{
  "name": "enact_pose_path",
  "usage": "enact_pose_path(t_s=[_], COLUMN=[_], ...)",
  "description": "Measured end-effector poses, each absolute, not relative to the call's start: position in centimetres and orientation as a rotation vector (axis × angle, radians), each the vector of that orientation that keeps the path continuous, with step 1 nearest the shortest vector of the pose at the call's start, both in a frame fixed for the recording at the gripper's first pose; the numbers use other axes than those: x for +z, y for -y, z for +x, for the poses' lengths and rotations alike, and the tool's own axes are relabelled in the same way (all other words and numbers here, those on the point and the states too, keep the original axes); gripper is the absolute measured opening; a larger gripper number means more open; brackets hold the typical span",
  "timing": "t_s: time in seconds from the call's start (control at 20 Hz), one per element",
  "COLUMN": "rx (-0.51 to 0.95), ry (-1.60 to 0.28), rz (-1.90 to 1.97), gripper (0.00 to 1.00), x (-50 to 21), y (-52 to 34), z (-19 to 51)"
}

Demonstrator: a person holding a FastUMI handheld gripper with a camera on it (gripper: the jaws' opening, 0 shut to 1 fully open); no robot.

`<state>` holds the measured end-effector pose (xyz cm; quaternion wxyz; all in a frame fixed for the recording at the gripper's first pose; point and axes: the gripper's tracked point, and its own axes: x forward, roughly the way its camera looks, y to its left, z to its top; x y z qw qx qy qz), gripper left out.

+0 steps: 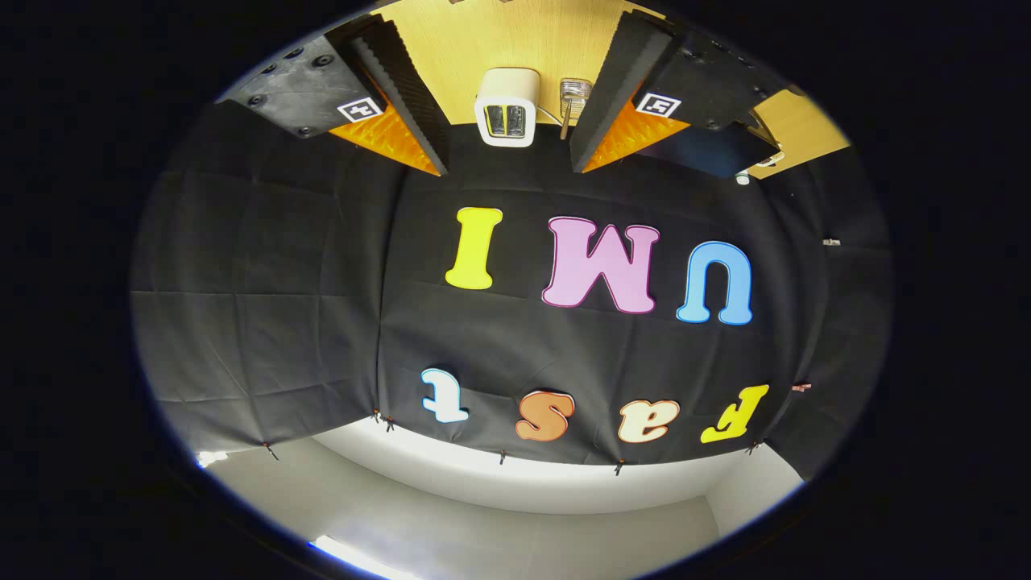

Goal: Open the toaster oven, put the food inside, and close the toaster oven door.

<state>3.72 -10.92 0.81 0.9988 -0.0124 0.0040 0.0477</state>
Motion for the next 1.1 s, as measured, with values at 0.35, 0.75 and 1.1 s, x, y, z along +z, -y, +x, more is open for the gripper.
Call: enact_pose_path(t_s=[0.35,0.75,1.1], rx=[0.094,0.084,0.083], ry=[-0.015,-0.012,-0.016], rz=[-0.031,-0.029,-0.03], gripper=[0.98,0.98,0.98], x=[0.47,0.43,0.2], y=[10.85,11.04,11.4], z=[3.89,3.79,3.66])
